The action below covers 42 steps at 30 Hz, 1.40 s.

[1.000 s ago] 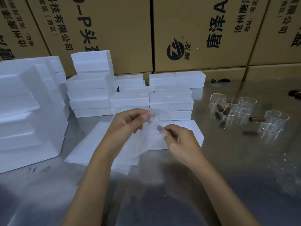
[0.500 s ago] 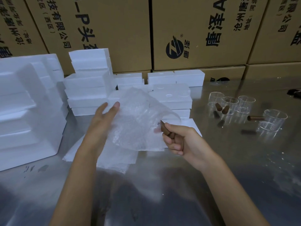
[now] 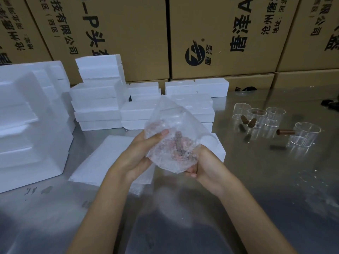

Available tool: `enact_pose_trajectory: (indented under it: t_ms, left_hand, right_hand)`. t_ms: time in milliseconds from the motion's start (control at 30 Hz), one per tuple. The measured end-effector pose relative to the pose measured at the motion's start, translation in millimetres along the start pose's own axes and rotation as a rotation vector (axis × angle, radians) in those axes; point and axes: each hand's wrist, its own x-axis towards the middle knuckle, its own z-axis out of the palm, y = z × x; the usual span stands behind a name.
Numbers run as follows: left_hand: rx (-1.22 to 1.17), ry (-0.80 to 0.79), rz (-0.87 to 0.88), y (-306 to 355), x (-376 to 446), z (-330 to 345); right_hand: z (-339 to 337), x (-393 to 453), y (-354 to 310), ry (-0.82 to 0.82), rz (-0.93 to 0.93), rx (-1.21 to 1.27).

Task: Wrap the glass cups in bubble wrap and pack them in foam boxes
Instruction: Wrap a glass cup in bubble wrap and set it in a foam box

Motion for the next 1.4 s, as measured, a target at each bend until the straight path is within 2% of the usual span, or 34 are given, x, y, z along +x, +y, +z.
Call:
enact_pose_trajectory:
  t_ms: [133, 300, 433, 567, 633, 733, 767, 867, 900, 933, 967, 1100, 1167, 1300, 1400]
  left_hand:
    - [0.04, 0.017, 0.006, -7.4, 2.3, 10.9]
    - [-0.027, 0.02, -0.016, -14.0, 2.6, 23.4]
    - [-0.083, 0.1, -0.005, -13.3, 2.3, 26.9]
    - [-0.225, 0.167, 0.087, -5.4, 5.0, 16.5]
    - [-0.282, 0.184, 0.129, -1.0, 5.2, 8.4]
    - [-0.34, 0.203, 0.177, 3.8, 3.8, -1.6]
    - [-0.349, 0.203, 0.186, 4.9, 3.2, -2.8]
    - [-0.336, 0.22, 0.209, 4.5, 3.3, -0.1]
    - [-0.318, 0.227, 0.207, 3.0, 3.9, 2.6]
    - [-0.292, 0.233, 0.2, 1.3, 4.0, 5.8]
    - [-0.262, 0.242, 0.192, -0.5, 3.8, 8.5]
    - [-0.144, 0.155, 0.175, -7.1, 5.3, 15.7]
    - [-0.125, 0.121, 0.152, -7.8, 5.7, 19.3]
    - [-0.04, 0.06, 0.023, -10.6, 4.5, 19.7]
    - [0.194, -0.008, -0.049, -12.2, 2.4, 15.9]
  right_hand:
    - [2.9, 0.4, 7.2, 0.022, 0.002, -0.047]
    - [7.1, 0.1, 16.2, 0.065, 0.1, -0.16]
    - [9.6, 4.7, 11.5, 0.107, 0.142, -0.225]
    - [0.6, 9.1, -0.5, 0.138, 0.038, -0.179]
    - [-9.5, 11.2, -4.1, 0.216, -0.017, -0.064]
    - [-19.3, 11.3, -3.9, 0.418, -0.093, 0.043]
    - [-19.9, 9.5, -3.2, 0.392, -0.059, 0.022]
    - [-9.7, 3.0, 4.4, -0.007, 0.135, -0.138]
    - [-3.6, 1.7, 7.6, -0.111, 0.17, -0.188]
    - [2.2, 2.3, 10.8, -0.147, 0.177, -0.209]
    - [6.8, 3.6, 12.3, -0.115, 0.158, -0.206]
    - [-4.2, 11.0, 5.3, 0.28, -0.047, -0.068]
    - [-16.0, 12.2, -0.5, 0.415, -0.131, -0.022]
    - [-27.0, 13.5, -5.5, 0.534, -0.166, 0.146]
    - [-30.8, 13.5, -8.0, 0.65, -0.165, 0.196]
